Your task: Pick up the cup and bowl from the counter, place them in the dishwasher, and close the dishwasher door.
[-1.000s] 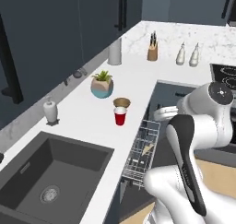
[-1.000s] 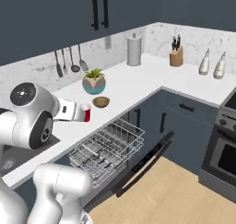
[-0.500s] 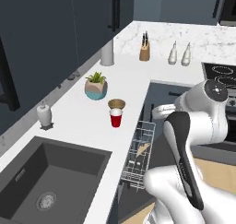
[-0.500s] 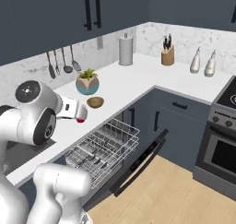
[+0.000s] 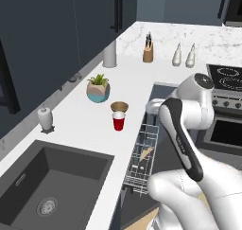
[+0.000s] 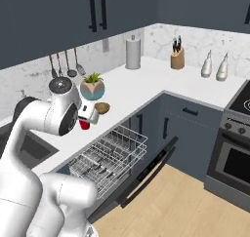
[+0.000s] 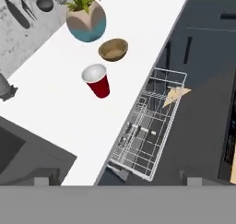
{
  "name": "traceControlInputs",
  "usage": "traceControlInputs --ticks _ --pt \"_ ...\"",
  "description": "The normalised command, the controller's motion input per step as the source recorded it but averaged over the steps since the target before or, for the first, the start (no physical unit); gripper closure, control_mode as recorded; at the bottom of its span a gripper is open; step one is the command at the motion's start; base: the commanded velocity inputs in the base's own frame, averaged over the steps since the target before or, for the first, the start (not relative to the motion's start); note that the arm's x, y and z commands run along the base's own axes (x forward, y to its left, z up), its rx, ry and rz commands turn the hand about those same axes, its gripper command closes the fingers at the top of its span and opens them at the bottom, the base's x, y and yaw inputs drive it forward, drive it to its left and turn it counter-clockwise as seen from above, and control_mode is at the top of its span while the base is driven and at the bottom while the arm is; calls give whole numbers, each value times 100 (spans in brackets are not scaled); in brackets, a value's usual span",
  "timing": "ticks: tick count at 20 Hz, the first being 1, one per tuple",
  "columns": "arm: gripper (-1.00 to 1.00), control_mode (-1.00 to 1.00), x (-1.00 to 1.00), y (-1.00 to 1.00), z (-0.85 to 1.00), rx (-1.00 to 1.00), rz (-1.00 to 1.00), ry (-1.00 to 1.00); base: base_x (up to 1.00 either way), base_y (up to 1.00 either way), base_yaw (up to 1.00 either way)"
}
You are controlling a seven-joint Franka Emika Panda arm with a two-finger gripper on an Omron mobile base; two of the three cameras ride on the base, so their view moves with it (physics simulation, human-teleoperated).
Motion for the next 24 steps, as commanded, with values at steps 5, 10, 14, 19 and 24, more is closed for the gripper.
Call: traceControlInputs --ticks 5,10,14,19,24 --pt "-100 -100 63 40 -32 27 -1 17 0 0 0" --pt "-100 -100 58 51 0 -6 -4 26 0 0 0" --pt "-100 -100 44 0 -25 -3 0 11 0 0 0" --pt "-100 -100 39 0 -50 -4 0 12 0 0 0" --pt "-100 -100 46 0 -33 -1 0 2 0 0 0"
